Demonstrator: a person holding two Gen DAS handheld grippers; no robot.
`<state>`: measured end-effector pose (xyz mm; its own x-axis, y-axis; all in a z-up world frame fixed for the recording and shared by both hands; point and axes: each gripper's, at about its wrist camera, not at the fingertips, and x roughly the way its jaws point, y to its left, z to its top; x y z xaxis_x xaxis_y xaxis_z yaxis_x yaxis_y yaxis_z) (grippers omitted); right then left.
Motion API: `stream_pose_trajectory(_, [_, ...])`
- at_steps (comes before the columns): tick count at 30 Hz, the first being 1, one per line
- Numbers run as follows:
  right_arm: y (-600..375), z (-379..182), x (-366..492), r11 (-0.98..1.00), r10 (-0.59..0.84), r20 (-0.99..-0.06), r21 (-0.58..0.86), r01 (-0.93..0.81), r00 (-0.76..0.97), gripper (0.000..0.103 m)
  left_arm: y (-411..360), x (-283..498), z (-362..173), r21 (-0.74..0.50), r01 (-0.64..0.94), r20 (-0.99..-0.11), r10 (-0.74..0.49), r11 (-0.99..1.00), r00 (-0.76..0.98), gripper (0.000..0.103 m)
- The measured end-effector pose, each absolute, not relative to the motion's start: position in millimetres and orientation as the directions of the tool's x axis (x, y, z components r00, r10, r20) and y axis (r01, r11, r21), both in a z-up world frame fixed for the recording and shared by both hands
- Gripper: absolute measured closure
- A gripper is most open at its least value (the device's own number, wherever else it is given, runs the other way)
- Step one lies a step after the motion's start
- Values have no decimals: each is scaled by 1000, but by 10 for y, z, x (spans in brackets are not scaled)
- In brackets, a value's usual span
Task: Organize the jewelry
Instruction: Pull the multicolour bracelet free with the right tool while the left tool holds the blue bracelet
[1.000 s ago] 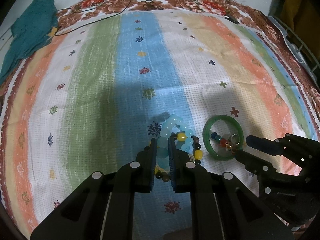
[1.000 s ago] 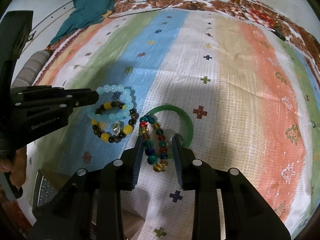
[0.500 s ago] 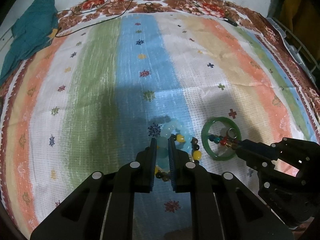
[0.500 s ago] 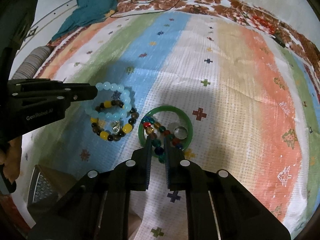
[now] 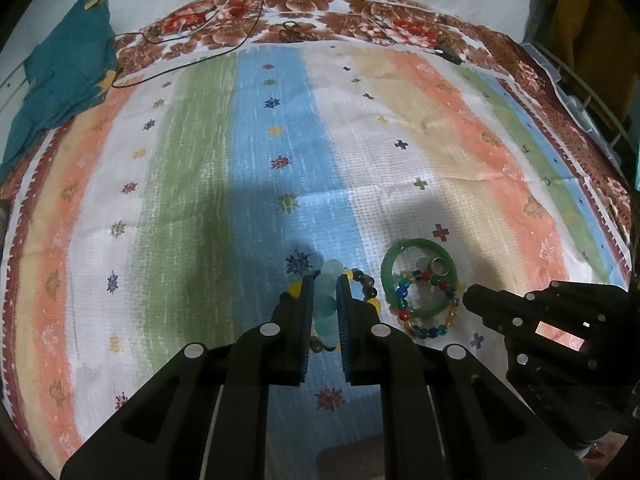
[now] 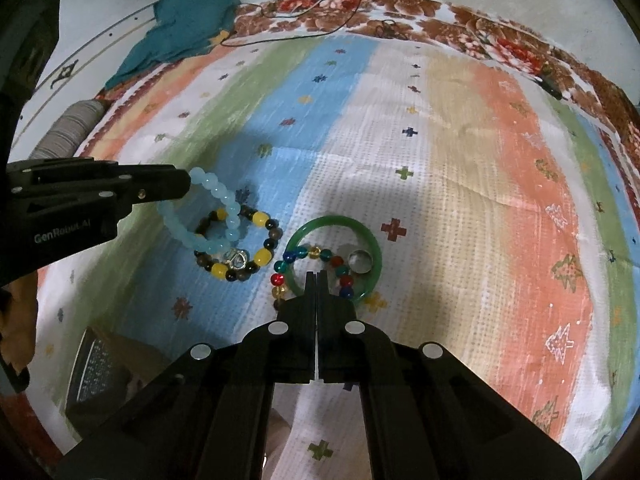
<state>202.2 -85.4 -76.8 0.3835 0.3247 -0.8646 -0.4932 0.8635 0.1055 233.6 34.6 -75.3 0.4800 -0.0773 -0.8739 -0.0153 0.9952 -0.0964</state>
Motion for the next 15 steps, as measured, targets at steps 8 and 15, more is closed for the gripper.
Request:
stream_pose_trajectory(8, [-798,-849,2017,849,327,-880,114,-515,345,75,384,2353,-834,-88,-26,-885,-66,996,462,92])
stream_pose_trajectory(15, [-730,-919,2026,839,345,-882,136,-528,322,67,395,2361,-855,-96,-20,-885,-77,995,459,92])
